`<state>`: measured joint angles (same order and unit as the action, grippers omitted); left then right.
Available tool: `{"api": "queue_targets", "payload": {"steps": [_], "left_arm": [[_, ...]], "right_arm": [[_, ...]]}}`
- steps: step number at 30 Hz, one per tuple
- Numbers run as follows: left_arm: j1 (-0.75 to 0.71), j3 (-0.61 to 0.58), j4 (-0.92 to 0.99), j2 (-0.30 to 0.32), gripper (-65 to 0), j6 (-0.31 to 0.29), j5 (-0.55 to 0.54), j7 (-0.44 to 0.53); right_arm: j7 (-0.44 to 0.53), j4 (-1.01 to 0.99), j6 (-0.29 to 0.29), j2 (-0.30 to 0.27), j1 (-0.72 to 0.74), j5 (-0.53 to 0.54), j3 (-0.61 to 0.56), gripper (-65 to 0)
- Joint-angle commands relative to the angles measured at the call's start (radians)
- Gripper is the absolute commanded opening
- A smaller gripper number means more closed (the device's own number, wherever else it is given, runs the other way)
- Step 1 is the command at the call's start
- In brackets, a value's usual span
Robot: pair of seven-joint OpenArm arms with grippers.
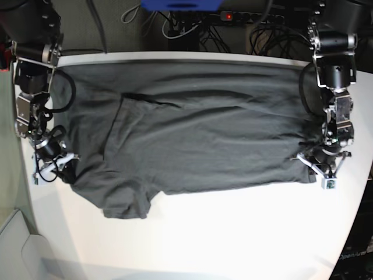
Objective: Layout the t-shirt on the table in an organized manner, then fold the t-shirt properly
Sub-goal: 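Grasp the hem corners of the grey shirt with both grippers, then lift the hem with both grippers and fold it onto the folded edge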
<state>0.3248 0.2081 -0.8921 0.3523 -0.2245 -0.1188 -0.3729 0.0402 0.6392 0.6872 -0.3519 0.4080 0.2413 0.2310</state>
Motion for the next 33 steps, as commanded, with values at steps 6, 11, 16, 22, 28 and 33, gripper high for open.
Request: {"api": "queue_targets", "payload": {"steps": [6, 11, 16, 22, 28, 33], "left_arm": [[0.003, 0.004, -0.092, 0.024, -61.1, 0.004, -0.124, -0.021], [-0.003, 0.004, -0.138, 0.026, -61.1, 0.004, -0.149, -0.082], [-0.059, 0.035, -0.256, 0.026, -61.1, 0.004, -0.15, -0.137], [-0.088, 0.129, -0.339, 0.018, -61.1, 0.003, -0.152, -0.199], [-0.154, 0.133, -0.428, 0.018, -61.1, 0.003, -0.152, -0.209], [-0.206, 0.164, -0.48, 0.018, -61.1, 0.003, -0.154, -0.211]], "right_arm": [[0.03, 0.261, 0.011, -0.012, -0.133, 0.028, 0.005, -65.0], [0.034, 0.383, 0.011, 0.003, -0.217, 0.028, 0.005, -65.0], [0.036, 0.456, 0.011, 0.0, -0.278, 0.028, 0.046, -65.0], [0.037, 0.503, 0.011, 0.0, -0.327, 0.028, 0.092, -65.0], [0.033, 0.537, 0.011, 0.02, -0.358, 0.026, 0.178, -65.0], [0.037, 0.542, 0.011, 0.021, -0.395, 0.025, 0.218, -65.0]]}}
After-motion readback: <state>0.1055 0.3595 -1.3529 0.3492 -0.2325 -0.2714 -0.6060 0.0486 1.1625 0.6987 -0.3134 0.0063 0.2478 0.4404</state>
